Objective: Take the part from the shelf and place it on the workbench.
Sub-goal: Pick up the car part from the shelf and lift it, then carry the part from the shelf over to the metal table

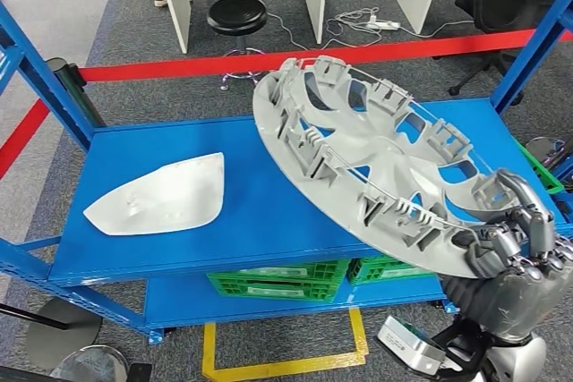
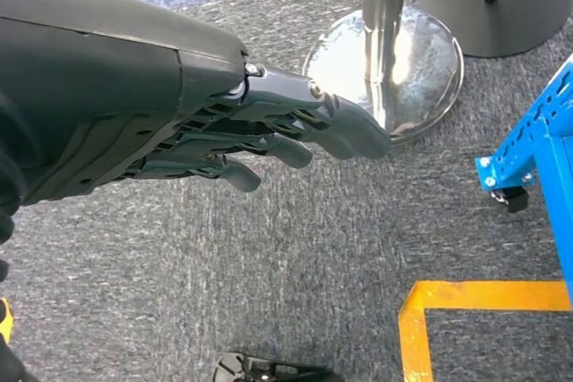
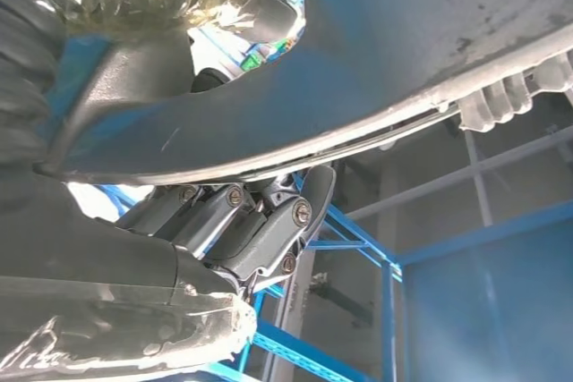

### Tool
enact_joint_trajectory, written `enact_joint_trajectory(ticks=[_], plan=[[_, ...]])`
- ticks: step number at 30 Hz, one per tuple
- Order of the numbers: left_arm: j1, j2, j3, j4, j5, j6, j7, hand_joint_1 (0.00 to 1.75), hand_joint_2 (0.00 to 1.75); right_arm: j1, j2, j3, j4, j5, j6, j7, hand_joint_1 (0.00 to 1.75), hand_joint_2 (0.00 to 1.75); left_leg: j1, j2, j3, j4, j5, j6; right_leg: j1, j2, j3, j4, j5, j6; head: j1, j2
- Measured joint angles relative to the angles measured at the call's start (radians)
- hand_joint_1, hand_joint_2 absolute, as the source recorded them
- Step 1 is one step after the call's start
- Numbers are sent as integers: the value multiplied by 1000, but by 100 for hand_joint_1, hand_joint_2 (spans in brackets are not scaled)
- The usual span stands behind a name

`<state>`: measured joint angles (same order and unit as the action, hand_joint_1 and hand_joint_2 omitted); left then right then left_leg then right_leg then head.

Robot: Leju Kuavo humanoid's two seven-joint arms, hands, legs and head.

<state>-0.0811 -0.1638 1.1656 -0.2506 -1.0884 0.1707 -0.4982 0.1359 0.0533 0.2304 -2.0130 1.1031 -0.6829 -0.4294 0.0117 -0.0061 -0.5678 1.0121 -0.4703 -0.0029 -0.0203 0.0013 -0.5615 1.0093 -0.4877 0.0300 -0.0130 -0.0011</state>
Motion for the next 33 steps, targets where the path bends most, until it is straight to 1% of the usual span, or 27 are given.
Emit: enact_joint_trajectory(ticks=[4, 10, 12, 14, 15, 16, 17, 18, 19, 20, 21, 22, 23, 24, 25, 26, 27, 29, 30, 31, 32, 33], plan=[[0, -3, 3, 0, 0, 12, 2, 0, 175, 8, 6, -1, 0, -17, 0, -8, 175, 175, 0, 0, 0, 0, 0, 0, 0, 0, 0, 0, 0, 0, 0, 0], [0, -4, 5, 0, -1, 26, 9, 0, 175, 11, 15, -3, 0, -30, 0, -16, 175, 175, -5, 0, -1, 5, -3, 5, -7, 0, 0, -2, 2, 4, 0, 0], [0, -4, 5, 0, -1, 28, 11, 0, 175, 12, 19, -4, 0, -36, 0, -20, 175, 175, -8, 0, -2, 6, -4, 10, -10, 0, 1, -5, 4, 9, -1, 0], [-1, -5, 5, 0, -2, 30, 12, 0, 175, 12, 24, -5, -2, -40, 0, -23, 175, 175, -7, 1, 3, -6, 2, 19, -10, 0, 3, -8, 3, 16, 0, 0], [-1, -6, 5, 0, -2, 30, 13, 0, 175, 13, 25, -6, -3, -41, 0, -24, 175, 175, -5, 2, 6, -14, 8, 25, -10, 0, -3, 3, -7, 18, 1, 0], [-2, -7, 5, 0, -2, 31, 13, 0, 175, 13, 26, -7, -4, -43, 0, -25, 175, 175, -2, 3, 9, -22, 13, 30, -9, 0, -18, 33, -28, 19, 3, 0], [-2, -8, 5, 0, -2, 31, 14, 0, 175, 13, 27, -7, -5, -44, 0, -28, 175, 175, 0, 3, 11, -27, 17, 34, -9, 0, -43, 87, -59, 19, 5, 0], [-2, -9, 5, 0, -2, 31, 14, 0, 175, 13, 27, -8, -5, -46, 0, -31, 175, 175, 0, 4, 11, -27, 18, 36, -9, 0, -75, 155, -93, 19, 6, 0], [-2, -10, 6, 0, -2, 31, 15, 0, 175, 15, 27, -8, -5, -48, 0, -35, 175, 175, -1, 4, 10, -27, 18, 36, -9, 0, -104, 219, -118, 20, 8, 0], [-2, -11, 7, 0, -2, 31, 16, 0, 175, 16, 27, -9, -5, -50, 0, -38, 175, 175, -1, 4, 10, -27, 18, 36, -9, 0, -123, 259, -128, 22, 8, 0], [-2, -12, 8, 0, -2, 31, 17, 0, 175, 18, 27, -10, -5, -51, 0, -40, 175, 175, -1, 4, 10, -26, 18, 35, -9, -1, -125, 263, -119, 22, 8, 0], [-2, -13, 11, 0, -2, 31, 18, 0, 175, 18, 27, -12, -5, -52, 0, -41, 175, 175, 0, 3, 10, -24, 17, 34, -10, -1, -108, 229, -92, 23, 8, 0], [-2, -15, 12, 0, -2, 31, 18, 0, 175, 18, 28, -13, -5, -53, 0, -41, 175, 175, 1, 3, 10, -22, 15, 30, -11, -1, -76, 164, -55, 23, 8, 0], [-2, -15, 14, 0, -2, 31, 19, 0, 175, 18, 29, -14, -5, -53, 0, -42, 175, 175, 1, 2, 9, -18, 13, 24, -11, -1, -43, 98, -30, 22, 8, 0], [-2, -16, 15, 0, -2, 31, 19, 0, 175, 17, 30, -14, -5, -53, 0, -42, 175, 175, 0, 1, 6, -12, 11, 16, -11, 0, -15, 45, -12, 18, 8, 0], [-3, -16, 16, 0, -2, 31, 19, 0, 175, 16, 31, -15, -6, -53, 0, -42, 175, 175, -2, 1, 2, -7, 10, 8, -9, 1, -1, 16, -6, 14, 8, 0], [-3, -15, 17, 0, -2, 31, 19, 0, 175, 16, 33, -15, -6, -53, 0, -41, 175, 175, -3, 1, -1, -4, 11, 1, -7, 4, 1, 11, -9, 8, 8, 0], [-4, -15, 20, 0, -2, 31, 19, 0, 175, 18, 35, -18, -6, -53, 0, -40, 175, 175, 0, 1, -6, 0, 13, -9, -6, 5, -6, 15, -4, -5, 8, 0], [-4, -15, 21, 0, -2, 31, 19, 0, 175, 17, 36, -19, -6, -53, 0, -39, 175, 175, 1, 2, -10, 8, 3, -13, -6, 4, -8, 15, -2, -12, 7, 0], [-4, -15, 21, 0, -2, 31, 19, 0, 175, 17, 37, -21, -6, -53, 0, -39, 175, 175, 1, 2, -19, 33, -19, -17, -7, 3, -10, 14, 2, -18, 5, 0], [-4, -15, 22, 0, -2, 31, 19, 0, 175, 17, 38, -22, -6, -53, 0, -39, 175, 175, 2, 3, -36, 76, -52, -20, -8, 1, -13, 14, 5, -25, 3, 0], [-4, -15, 22, 0, -2, 31, 19, 0, 175, 16, 39, -24, -6, -53, 0, -39, 175, 175, 2, 3, -59, 136, -91, -23, -6, -1, -17, 14, 7, -29, 1, 0]])
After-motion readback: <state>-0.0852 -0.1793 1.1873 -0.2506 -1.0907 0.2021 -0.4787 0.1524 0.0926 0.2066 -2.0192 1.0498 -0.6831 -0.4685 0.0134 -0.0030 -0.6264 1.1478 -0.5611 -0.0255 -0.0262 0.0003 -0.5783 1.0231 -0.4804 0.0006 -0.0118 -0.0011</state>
